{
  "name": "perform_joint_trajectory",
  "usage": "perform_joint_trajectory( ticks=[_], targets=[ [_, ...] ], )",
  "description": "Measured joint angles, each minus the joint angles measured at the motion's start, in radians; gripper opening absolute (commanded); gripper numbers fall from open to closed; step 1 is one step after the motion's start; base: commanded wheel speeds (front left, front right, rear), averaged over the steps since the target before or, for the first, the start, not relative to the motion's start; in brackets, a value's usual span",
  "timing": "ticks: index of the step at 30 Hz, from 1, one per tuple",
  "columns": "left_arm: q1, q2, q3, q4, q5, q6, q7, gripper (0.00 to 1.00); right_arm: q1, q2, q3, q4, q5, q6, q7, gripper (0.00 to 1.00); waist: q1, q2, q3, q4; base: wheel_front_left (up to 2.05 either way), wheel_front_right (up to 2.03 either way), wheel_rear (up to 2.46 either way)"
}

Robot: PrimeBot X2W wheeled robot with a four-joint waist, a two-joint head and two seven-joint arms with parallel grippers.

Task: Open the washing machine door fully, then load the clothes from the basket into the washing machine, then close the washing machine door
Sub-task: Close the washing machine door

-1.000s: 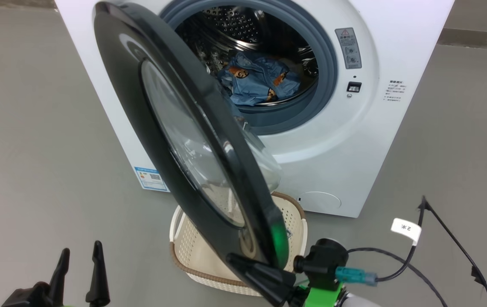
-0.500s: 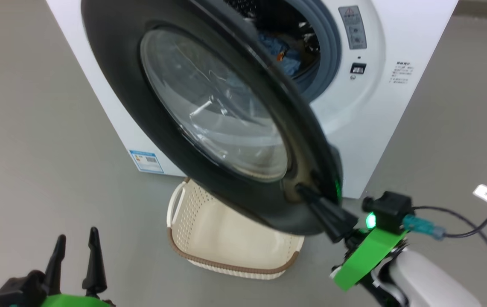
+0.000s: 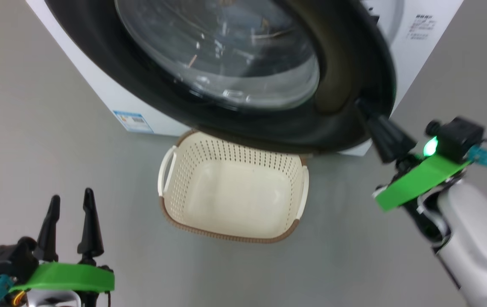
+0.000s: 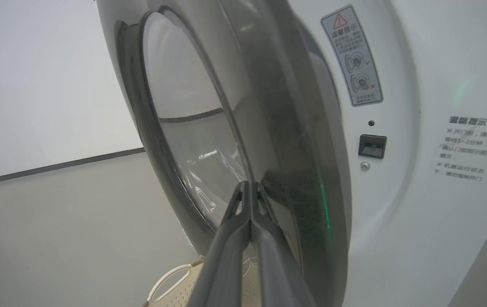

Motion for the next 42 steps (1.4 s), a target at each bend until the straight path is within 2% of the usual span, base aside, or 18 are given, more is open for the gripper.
perform_joint_trajectory(
  ticks=[13, 18, 24, 33, 34, 36, 37, 38, 42],
  targets=[
    [-0.082, 0.004, 0.005, -0.024, -0.021, 0.000, 0.000, 1.00, -0.231, -0.080, -0.045, 0.071, -0.008, 0.000, 0.000, 0.00, 0.0000, 0.0000, 0.150, 0.024, 0.00, 0.00, 0.00],
    [-0.092, 0.004, 0.002, -0.026, -0.021, 0.000, 0.000, 1.00, -0.301, -0.096, -0.025, 0.100, -0.008, 0.008, 0.000, 0.00, 0.0000, 0.0000, 0.186, 0.044, 0.00, 0.00, 0.00],
    [-0.103, 0.004, 0.000, -0.020, -0.026, 0.000, 0.000, 1.00, -0.345, -0.096, -0.004, 0.144, -0.008, 0.011, 0.000, 0.00, 0.0000, 0.0000, 0.190, 0.061, 0.00, 0.00, 0.00],
    [-0.101, 0.007, -0.006, -0.007, -0.026, 0.000, 0.000, 1.00, -0.335, -0.087, -0.010, 0.155, -0.008, 0.010, 0.000, 0.00, 0.0000, 0.0000, 0.139, 0.048, 0.00, 0.00, 0.00],
    [-0.101, 0.009, -0.007, -0.006, -0.026, 0.000, 0.000, 1.00, -0.331, -0.086, -0.012, 0.154, -0.008, 0.008, 0.000, 0.08, 0.0000, 0.0000, 0.133, 0.045, 0.00, 0.00, 0.00],
    [-0.100, 0.011, -0.008, -0.004, -0.025, 0.000, 0.000, 1.00, -0.314, -0.084, -0.016, 0.154, -0.008, 0.007, 0.000, 0.42, 0.0000, 0.0000, 0.119, 0.039, 0.00, 0.00, 0.00],
    [-0.099, 0.012, -0.009, -0.004, -0.025, 0.000, 0.000, 1.00, -0.302, -0.083, -0.017, 0.154, -0.008, 0.006, 0.000, 0.77, 0.0000, 0.0000, 0.112, 0.036, 0.00, 0.00, 0.00],
    [-0.098, 0.013, -0.009, -0.003, -0.025, 0.000, 0.000, 1.00, -0.289, -0.081, -0.017, 0.153, -0.008, 0.006, 0.000, 1.00, 0.0000, 0.0000, 0.104, 0.032, 0.00, 0.00, 0.00],
    [-0.091, 0.021, -0.010, 0.002, -0.024, 0.000, 0.000, 1.00, -0.237, -0.063, -0.018, 0.136, -0.008, 0.006, 0.000, 1.00, 0.0000, 0.0000, 0.071, 0.013, 0.00, 0.00, 0.00]
  ],
)
